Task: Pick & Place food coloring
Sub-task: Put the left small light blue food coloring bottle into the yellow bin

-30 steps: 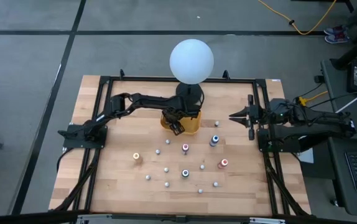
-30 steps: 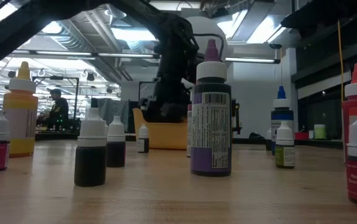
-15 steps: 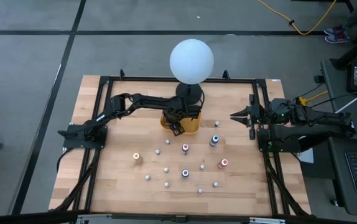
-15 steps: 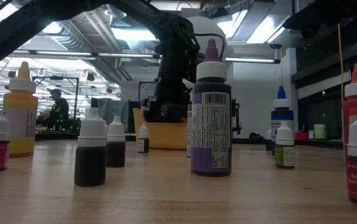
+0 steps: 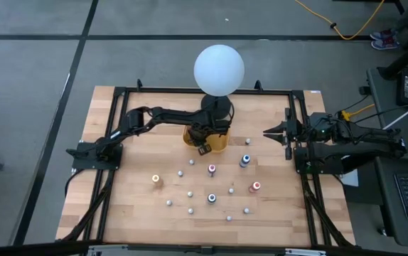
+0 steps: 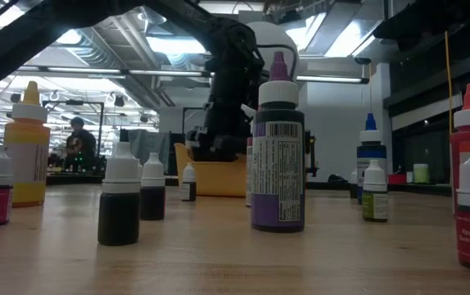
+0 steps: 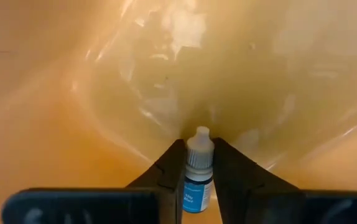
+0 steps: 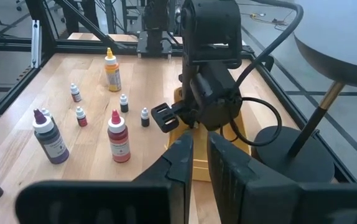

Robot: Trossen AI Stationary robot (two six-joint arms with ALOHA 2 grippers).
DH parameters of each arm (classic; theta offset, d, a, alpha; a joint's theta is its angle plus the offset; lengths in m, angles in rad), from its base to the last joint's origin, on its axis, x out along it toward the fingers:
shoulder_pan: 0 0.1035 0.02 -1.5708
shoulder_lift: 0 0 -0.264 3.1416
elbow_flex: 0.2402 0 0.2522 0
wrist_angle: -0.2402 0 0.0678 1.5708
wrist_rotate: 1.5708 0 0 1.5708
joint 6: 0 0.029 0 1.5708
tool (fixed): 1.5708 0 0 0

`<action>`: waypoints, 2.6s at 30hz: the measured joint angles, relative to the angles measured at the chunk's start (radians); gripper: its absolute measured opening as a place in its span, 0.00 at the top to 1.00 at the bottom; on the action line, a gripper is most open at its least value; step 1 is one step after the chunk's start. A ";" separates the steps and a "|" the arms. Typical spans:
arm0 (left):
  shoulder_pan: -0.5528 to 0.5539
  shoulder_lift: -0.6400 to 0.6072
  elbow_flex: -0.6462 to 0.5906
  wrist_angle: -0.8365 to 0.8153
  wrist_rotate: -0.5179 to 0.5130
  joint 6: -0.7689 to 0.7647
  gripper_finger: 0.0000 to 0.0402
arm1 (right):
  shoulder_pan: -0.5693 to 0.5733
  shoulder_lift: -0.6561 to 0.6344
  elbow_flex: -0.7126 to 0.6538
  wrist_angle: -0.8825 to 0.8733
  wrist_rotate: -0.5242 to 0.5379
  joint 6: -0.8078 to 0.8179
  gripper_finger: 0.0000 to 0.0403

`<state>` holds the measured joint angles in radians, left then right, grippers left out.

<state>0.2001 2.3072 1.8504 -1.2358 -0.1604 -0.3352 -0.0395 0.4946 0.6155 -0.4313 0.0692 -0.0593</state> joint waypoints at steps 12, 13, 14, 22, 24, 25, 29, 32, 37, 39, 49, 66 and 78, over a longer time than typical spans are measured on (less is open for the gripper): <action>-0.001 0.001 0.265 -0.081 -0.064 -0.032 0.85 | 0.000 0.000 0.000 0.000 0.016 -0.005 0.87; -0.004 0.000 0.290 -0.086 -0.064 -0.042 0.85 | 0.000 0.000 0.000 0.000 0.016 -0.005 0.87; -0.008 0.000 0.313 -0.094 -0.063 -0.052 0.85 | 0.000 0.000 0.000 0.000 0.016 -0.005 0.87; -0.074 -0.010 0.506 -0.122 -0.047 -0.147 0.85 | 0.000 0.001 0.000 -0.011 0.016 -0.031 0.87; -0.090 -0.055 0.479 -0.075 -0.026 -0.184 0.85 | 0.000 0.001 0.000 -0.010 0.016 -0.032 0.87; -0.100 -0.071 0.479 -0.062 -0.028 -0.208 0.85 | 0.000 0.001 0.000 -0.010 0.016 -0.033 0.87; -0.135 -0.136 0.491 -0.057 -0.091 -0.228 0.85 | 0.000 0.001 0.000 -0.007 0.017 -0.065 0.87; -0.160 -0.195 0.494 -0.031 -0.173 -0.174 0.85 | 0.000 0.001 0.000 0.021 0.017 -0.102 0.87; -0.210 -0.318 0.499 0.186 -0.356 -0.025 0.85 | 0.000 0.011 0.000 0.220 0.018 -0.100 0.87; -0.228 -0.359 0.493 0.295 -0.382 0.031 0.85 | 0.000 0.032 0.000 0.358 0.018 -0.098 0.87; -0.252 -0.578 0.126 1.247 -0.208 0.315 0.85 | 0.000 0.218 0.000 1.051 -0.028 -0.104 0.87; -0.225 -0.648 -0.285 1.937 0.074 0.310 0.85 | 0.000 0.746 0.178 1.681 -0.078 0.007 0.39; -0.223 -0.648 -0.285 1.950 0.073 0.349 0.85 | 0.001 0.858 0.335 1.677 -0.204 -0.002 0.39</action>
<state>-0.0228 1.6596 1.5654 0.7145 -0.0877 0.0139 -0.0387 1.3522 0.9503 1.2456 -0.1349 -0.0616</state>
